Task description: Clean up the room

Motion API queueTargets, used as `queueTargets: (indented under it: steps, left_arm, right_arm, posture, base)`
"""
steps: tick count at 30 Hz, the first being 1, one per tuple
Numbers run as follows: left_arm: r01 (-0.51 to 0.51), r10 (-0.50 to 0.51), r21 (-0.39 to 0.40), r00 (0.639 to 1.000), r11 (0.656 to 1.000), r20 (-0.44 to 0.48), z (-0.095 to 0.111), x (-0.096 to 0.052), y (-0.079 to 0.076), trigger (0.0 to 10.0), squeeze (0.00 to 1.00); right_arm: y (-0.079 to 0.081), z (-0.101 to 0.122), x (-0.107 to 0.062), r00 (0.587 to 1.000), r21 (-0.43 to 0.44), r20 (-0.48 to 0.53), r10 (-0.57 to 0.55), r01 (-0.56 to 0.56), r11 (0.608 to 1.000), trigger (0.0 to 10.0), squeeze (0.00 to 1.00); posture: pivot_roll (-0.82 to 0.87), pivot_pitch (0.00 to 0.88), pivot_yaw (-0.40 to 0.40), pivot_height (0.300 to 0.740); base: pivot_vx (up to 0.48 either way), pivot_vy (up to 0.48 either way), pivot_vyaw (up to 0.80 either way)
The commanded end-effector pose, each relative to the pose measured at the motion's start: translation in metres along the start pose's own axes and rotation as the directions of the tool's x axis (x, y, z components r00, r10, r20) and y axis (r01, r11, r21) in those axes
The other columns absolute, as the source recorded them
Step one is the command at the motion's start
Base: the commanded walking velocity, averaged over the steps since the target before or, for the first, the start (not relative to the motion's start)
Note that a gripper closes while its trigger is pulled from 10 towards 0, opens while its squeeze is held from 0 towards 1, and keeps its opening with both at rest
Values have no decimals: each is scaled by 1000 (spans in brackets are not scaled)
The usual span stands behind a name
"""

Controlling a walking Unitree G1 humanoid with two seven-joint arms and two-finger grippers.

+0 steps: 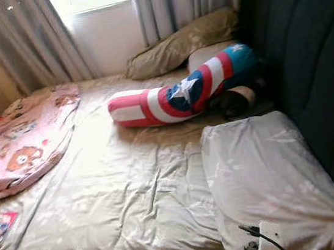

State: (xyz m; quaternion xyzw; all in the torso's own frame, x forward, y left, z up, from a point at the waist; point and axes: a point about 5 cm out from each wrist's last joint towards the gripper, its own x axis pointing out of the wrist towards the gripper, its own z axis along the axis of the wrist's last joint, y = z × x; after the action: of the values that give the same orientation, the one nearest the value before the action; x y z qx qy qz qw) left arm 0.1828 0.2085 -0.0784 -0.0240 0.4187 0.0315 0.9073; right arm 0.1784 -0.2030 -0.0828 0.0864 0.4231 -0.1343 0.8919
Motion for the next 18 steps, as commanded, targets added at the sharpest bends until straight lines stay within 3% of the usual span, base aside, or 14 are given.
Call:
queueTargets:
  steps: [1, 18]
  left_arm:
    - [-27, 27, 11, 1000, 1000, -14, -2, -2, 10, 10000, 0]
    - [-31, 31, 8, 999, 999, -11, -2, -2, 10, 10000, 0]
  right_arm:
    - [14, 4, 1, 999, 0, 11, 38, -38, 999, 10000, 0]
    - [14, 3, 1, 999, 7, 7, 35, -35, 999, 10000, 0]
  posture:
    - [7, 0, 78, 740]
    - [13, 0, 76, 740]
  base:
    - [0, 480, 0]
    - [0, 480, 0]
